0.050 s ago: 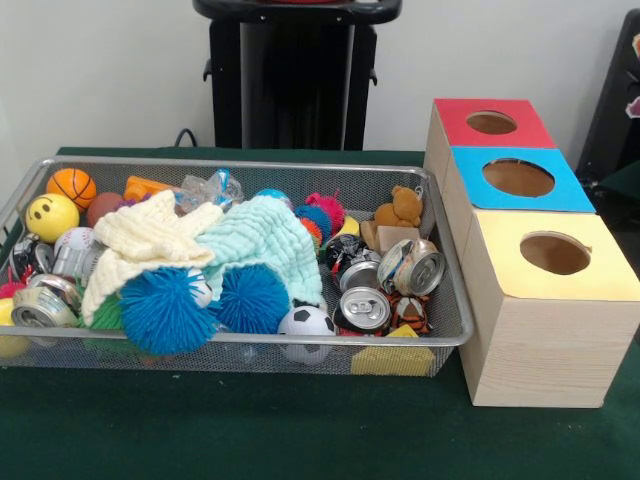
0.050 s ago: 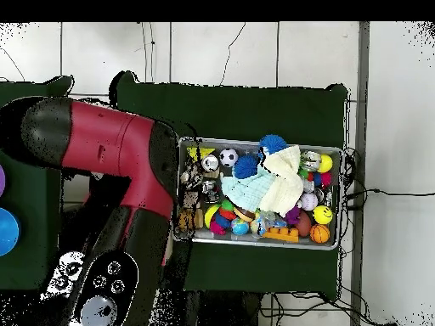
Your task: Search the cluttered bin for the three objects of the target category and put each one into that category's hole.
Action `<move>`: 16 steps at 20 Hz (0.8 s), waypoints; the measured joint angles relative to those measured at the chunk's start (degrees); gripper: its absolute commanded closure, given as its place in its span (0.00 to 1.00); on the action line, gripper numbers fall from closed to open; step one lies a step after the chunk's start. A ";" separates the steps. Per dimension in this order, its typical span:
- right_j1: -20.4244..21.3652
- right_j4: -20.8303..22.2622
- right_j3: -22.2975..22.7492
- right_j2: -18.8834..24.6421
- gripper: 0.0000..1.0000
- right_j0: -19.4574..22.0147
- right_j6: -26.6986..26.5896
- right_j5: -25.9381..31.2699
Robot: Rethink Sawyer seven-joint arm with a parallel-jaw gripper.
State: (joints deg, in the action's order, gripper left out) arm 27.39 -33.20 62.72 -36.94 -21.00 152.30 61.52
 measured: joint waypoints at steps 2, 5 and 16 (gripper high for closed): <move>0.15 0.00 0.58 0.01 1.00 0.03 0.00 -0.03; 0.21 0.00 1.68 0.01 1.00 0.04 0.00 -0.23; -0.01 -0.07 6.04 0.01 1.00 0.21 0.00 -2.57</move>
State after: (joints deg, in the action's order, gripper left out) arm 27.38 -33.27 68.76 -36.93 -20.79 152.30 58.94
